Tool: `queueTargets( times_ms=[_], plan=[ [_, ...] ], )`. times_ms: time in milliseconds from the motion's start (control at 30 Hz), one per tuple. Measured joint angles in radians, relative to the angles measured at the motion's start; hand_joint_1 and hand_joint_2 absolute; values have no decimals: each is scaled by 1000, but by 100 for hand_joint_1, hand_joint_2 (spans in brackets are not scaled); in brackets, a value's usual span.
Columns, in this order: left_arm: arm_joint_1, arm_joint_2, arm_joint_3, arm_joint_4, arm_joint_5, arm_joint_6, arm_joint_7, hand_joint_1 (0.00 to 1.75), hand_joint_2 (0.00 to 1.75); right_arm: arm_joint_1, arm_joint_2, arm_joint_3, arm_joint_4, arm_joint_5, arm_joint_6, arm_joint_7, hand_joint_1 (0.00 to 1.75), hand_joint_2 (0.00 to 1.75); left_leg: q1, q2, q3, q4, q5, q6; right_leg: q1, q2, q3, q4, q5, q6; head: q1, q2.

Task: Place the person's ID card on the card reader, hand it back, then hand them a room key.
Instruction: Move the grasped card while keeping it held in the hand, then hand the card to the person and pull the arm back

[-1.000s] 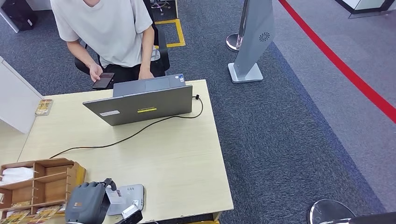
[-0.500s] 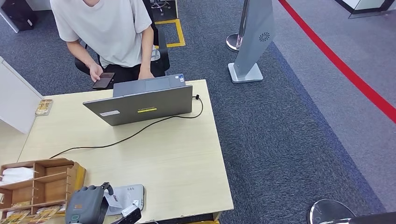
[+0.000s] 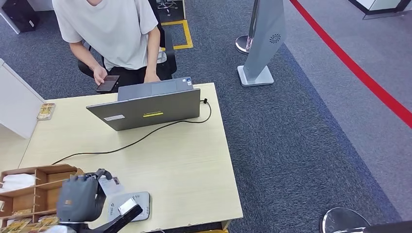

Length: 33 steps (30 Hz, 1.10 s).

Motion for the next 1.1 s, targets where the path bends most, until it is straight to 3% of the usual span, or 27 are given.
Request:
queueTargets(
  times_ms=[200, 400, 600, 700, 833, 967, 1100],
  plan=[
    [-161, 7, 109, -49, 48, 147, -84, 175, 175, -2, 51, -41, 49, 46, 64, -59, 0, 175, 1, -3, 0, 0, 3, -1, 1, -2, 1, 0, 1, -1, 0, 0],
    [-448, 64, 213, 47, -26, 118, -81, 175, 175, -75, 91, -37, 200, -2, 180, -140, 0, 175, 1, -2, 1, 0, 6, -3, 1, -2, 1, 1, 5, -3, -1, 0],
    [-662, 111, 226, 218, -129, 57, -46, 175, 175, -141, 118, 1, 327, -59, 237, -182, 0, 175, 1, -2, 1, 0, 8, -3, 1, -1, 1, 1, 6, -2, 0, 0],
    [-734, 124, 224, 301, -142, 54, -40, 175, 175, -162, 127, 19, 374, -80, 253, -198, 0, 175, 1, -1, 1, 0, 8, -3, 1, -1, 1, 1, 6, -2, 1, 0],
    [-768, 132, 219, 361, -137, 64, -38, 175, 175, -174, 132, 36, 414, -89, 258, -206, 0, 175, 1, -1, 0, 0, 7, -3, 1, 0, 0, 1, 6, -2, 0, 0],
    [-780, 140, 214, 391, -113, 73, -37, 0, 175, -181, 133, 48, 438, -108, 256, -211, 0, 175, 1, -2, -1, 0, 7, -3, 1, 0, 0, 1, 6, -2, 0, 0],
    [-780, 149, 211, 405, -84, 81, -37, 0, 175, -184, 133, 60, 448, -123, 244, -218, 0, 175, 1, -2, -1, 0, 7, -3, 1, 0, 0, 1, 6, -2, 0, 0]
  ],
)
